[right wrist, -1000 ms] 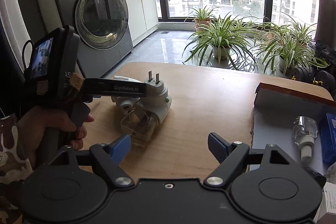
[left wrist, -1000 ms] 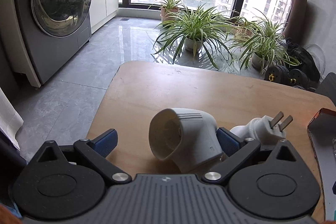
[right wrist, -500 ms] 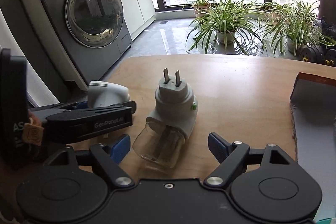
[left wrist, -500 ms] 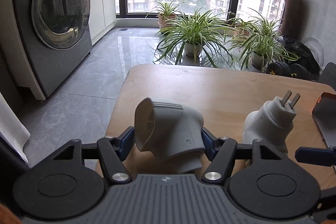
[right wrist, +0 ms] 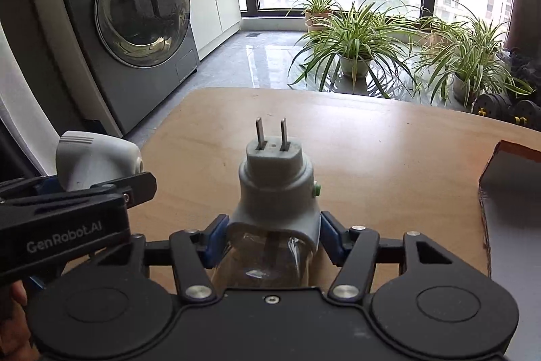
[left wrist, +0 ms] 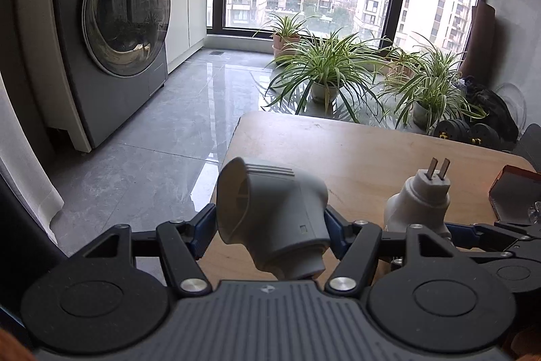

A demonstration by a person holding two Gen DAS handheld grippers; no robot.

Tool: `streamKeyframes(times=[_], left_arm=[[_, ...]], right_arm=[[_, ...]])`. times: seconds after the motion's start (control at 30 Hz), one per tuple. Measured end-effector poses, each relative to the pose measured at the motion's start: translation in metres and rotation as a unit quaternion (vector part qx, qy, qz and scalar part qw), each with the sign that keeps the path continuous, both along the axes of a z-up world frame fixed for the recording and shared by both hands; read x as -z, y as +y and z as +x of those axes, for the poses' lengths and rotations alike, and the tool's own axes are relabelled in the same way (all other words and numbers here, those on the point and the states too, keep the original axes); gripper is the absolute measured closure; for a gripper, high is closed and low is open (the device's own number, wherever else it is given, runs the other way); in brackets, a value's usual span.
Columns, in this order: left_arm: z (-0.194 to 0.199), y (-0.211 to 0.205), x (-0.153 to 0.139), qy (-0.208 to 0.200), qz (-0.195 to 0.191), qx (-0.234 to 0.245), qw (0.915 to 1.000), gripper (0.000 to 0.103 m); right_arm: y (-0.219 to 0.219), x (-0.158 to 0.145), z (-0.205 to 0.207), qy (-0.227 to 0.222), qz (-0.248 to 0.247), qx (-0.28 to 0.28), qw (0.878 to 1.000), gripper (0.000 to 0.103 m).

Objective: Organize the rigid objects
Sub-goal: 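Carry both white plugs with both grippers over the tray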

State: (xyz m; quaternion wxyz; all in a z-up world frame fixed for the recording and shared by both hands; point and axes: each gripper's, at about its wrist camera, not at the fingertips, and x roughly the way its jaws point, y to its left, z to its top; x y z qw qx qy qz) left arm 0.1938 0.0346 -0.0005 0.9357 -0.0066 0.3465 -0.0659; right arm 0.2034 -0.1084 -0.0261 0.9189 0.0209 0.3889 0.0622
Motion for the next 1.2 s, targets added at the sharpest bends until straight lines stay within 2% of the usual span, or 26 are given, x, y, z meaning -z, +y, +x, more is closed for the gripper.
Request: streamKeyframes(times=[0.13,0.53,0.9,1.2], left_arm=[[-0.017,-0.006,-0.011,-0.009,-0.007,0.008,0.9999,0.037],[-0.072,-0.033,-0.044,-0.032,-0.014,0.043,0.9985,0.037],[-0.116,-0.082,-0.053,-0.049,-0.018,0.105,0.9931,0.036],[-0.136,-0.112,-0.049,-0.055,-0.022,0.138,0.9887,0.036]], right_arm=[[-0.009,-0.019,-0.03,-0.023,-0.011,-0.004,1.0,0.034],[-0.053,-0.065,-0.113,-0.043,-0.013,0.03,0.999,0.034],[-0.104,-0.089,-0.18,-0.068,-0.016,0.08,0.994,0.033],[-0.137,-0.093,-0.218,-0.079,-0.014,0.109,0.991,0.033]])
